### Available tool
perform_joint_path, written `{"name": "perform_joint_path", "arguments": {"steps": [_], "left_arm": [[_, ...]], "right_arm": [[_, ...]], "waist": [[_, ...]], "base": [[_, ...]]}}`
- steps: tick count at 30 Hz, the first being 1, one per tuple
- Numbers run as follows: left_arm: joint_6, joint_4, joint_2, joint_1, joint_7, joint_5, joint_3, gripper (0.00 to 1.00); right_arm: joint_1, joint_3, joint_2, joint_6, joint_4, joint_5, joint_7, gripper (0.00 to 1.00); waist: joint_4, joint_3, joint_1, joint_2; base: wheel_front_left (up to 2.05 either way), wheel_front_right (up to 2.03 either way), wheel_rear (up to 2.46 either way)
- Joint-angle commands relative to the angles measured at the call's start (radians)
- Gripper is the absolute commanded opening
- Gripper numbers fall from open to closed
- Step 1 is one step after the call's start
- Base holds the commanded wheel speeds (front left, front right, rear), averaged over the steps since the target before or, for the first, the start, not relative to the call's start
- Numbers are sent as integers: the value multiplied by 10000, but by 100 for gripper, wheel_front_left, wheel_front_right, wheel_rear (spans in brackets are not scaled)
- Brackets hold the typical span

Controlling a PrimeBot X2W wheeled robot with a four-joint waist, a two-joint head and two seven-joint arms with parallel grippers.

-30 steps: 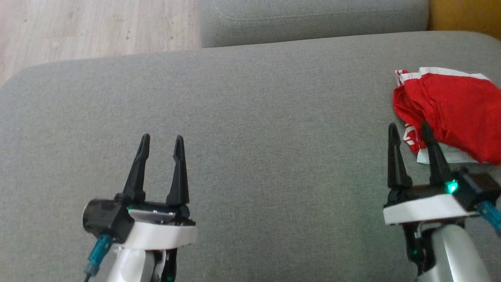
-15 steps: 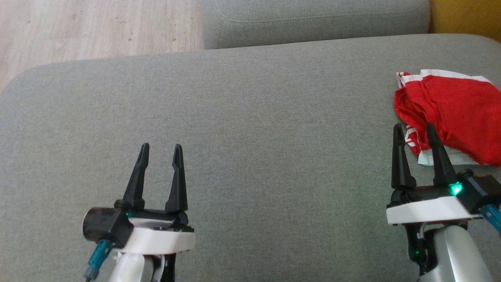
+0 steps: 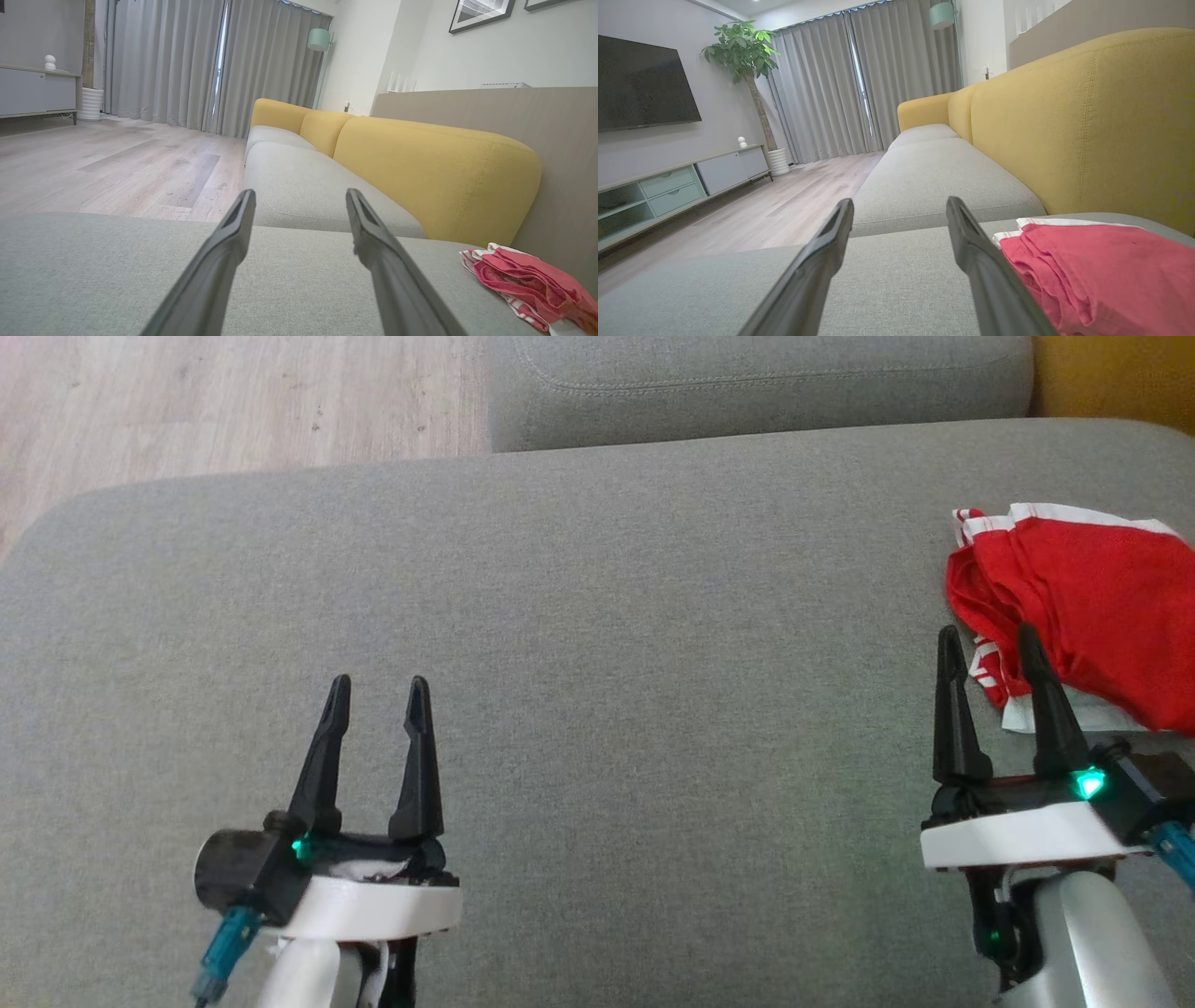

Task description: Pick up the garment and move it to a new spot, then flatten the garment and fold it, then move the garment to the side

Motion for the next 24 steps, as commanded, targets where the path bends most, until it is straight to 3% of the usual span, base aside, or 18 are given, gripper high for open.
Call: {"name": "perform_joint_path", "arguments": {"steps": [1, 15, 16, 24], "left_arm": [[-36, -352, 26, -160, -51, -98, 386, 100], [-96, -339, 26, -157, -51, -238, 379, 100], [-87, 0, 0, 5, 0, -205, 5, 0], [-95, 597, 31, 196, 95, -731, 48, 0]], "right_arm": [[-211, 254, -40, 67, -393, 20, -108, 100], [-207, 323, -39, 67, -330, 60, -108, 100], [1, 60, 0, 0, 7, 21, 0, 0], [190, 56, -19, -7, 591, 563, 111, 0]], "waist": [[2, 0, 0, 0], [47, -31, 0, 0], [47, -31, 0, 0], [39, -58, 0, 0]], "base": [[0, 0, 0], [0, 0, 0], [0, 0, 0], [0, 0, 0]]}}
